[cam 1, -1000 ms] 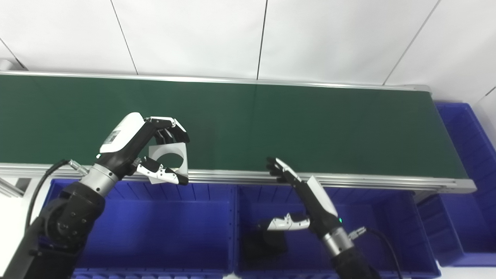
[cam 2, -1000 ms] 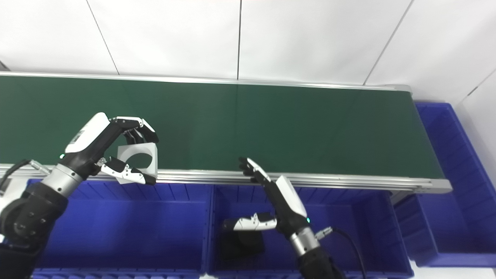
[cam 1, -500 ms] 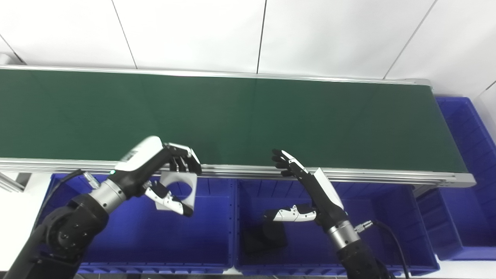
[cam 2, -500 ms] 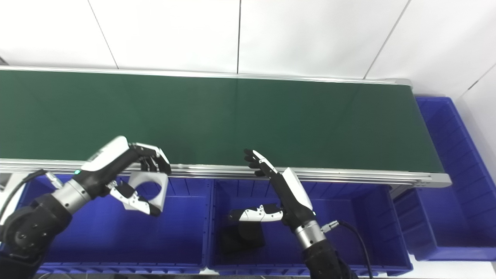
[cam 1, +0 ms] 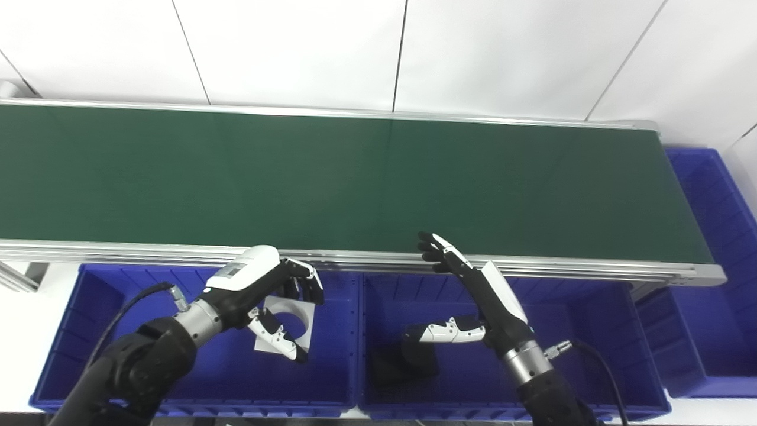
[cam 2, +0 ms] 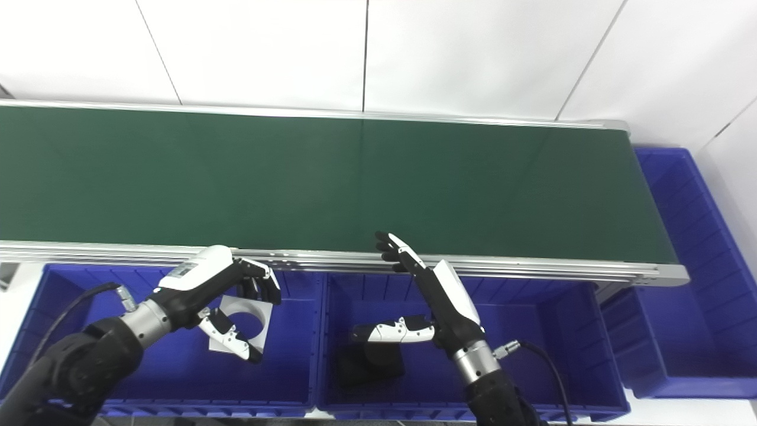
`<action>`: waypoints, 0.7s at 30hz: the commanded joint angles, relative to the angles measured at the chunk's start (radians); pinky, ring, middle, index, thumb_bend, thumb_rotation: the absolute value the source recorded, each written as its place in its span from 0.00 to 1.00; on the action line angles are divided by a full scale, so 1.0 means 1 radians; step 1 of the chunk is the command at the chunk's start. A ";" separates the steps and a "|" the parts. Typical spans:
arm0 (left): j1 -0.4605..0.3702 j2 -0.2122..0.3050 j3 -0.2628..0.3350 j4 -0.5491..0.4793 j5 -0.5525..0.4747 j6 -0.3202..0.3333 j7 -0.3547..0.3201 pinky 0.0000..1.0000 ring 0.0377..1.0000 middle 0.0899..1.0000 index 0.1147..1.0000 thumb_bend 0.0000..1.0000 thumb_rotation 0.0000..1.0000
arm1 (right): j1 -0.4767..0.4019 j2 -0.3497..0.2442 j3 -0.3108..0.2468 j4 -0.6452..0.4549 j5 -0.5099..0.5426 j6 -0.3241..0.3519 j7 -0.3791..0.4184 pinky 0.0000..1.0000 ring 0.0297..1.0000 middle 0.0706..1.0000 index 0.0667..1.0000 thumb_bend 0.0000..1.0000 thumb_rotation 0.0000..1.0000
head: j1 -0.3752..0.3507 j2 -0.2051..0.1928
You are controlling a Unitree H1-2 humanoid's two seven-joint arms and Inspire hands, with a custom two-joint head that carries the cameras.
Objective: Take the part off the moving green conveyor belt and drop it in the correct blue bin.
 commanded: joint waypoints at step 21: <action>-0.145 -0.011 -0.173 0.024 0.443 0.216 -0.193 0.61 0.60 0.58 0.58 0.60 0.16 | -0.009 0.011 -0.004 -0.033 0.014 -0.019 -0.016 0.80 0.84 0.87 0.91 0.98 0.50 | 0.002 -0.006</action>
